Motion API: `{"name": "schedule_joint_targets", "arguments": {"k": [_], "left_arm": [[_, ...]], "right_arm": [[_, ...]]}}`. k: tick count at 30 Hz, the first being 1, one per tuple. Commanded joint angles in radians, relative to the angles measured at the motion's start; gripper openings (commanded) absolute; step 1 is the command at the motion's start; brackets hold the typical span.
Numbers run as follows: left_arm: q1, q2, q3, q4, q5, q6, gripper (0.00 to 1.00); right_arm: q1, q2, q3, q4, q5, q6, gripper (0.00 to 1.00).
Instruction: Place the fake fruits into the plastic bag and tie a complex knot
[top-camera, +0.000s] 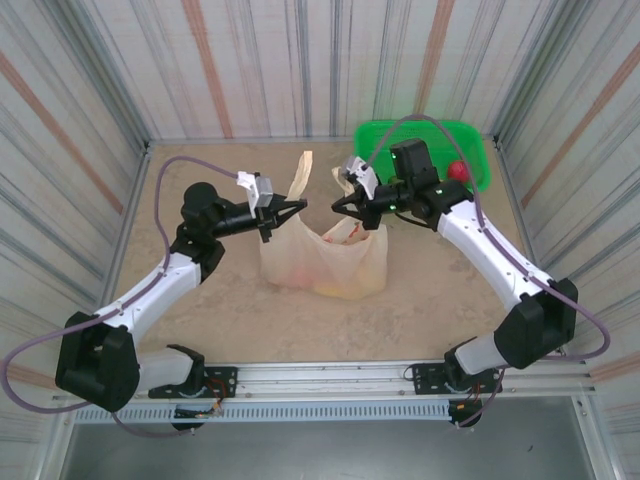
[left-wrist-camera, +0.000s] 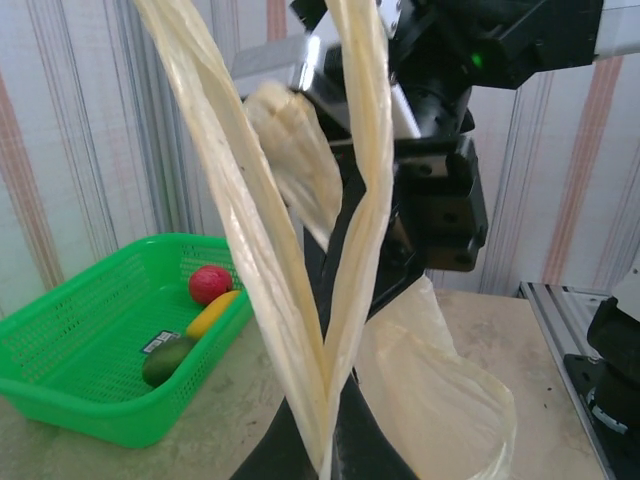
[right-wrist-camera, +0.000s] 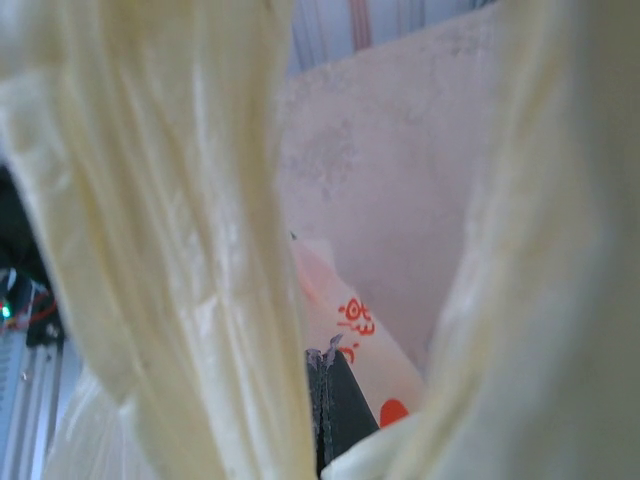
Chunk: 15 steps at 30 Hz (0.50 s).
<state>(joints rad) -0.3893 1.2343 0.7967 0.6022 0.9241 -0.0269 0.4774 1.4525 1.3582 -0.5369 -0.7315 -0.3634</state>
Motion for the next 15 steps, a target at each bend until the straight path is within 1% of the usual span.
{"name": "schedule_joint_targets", "arguments": {"k": [1,3,6,8,9,10,13,15], "left_arm": [[-0.003,-0.002,0.036,-0.012,0.001,0.019,0.00],[-0.004,0.002,0.037,-0.011,-0.001,0.015,0.00],[-0.006,0.011,0.040,-0.014,-0.002,0.012,0.00],[-0.006,0.010,0.044,-0.034,-0.027,0.020,0.00],[-0.006,0.009,0.044,-0.041,-0.038,0.026,0.00],[-0.006,0.008,0.044,-0.050,-0.050,0.033,0.00],[-0.004,0.004,0.040,-0.056,-0.075,0.036,0.00],[-0.003,0.004,0.039,-0.053,-0.077,0.036,0.00]], "right_arm": [[0.049,0.030,0.030,-0.123,0.061,-0.128,0.00],[0.065,0.040,0.024,-0.121,0.087,-0.135,0.00],[0.070,0.044,0.014,-0.109,0.096,-0.118,0.00],[0.068,0.022,-0.009,-0.074,0.108,-0.096,0.00],[0.066,0.010,-0.020,-0.059,0.105,-0.089,0.02],[0.059,-0.008,-0.037,-0.037,0.094,-0.076,0.07],[0.016,-0.067,-0.085,0.037,0.019,-0.026,0.15],[-0.029,-0.115,-0.137,0.117,-0.040,0.026,0.16]]}}
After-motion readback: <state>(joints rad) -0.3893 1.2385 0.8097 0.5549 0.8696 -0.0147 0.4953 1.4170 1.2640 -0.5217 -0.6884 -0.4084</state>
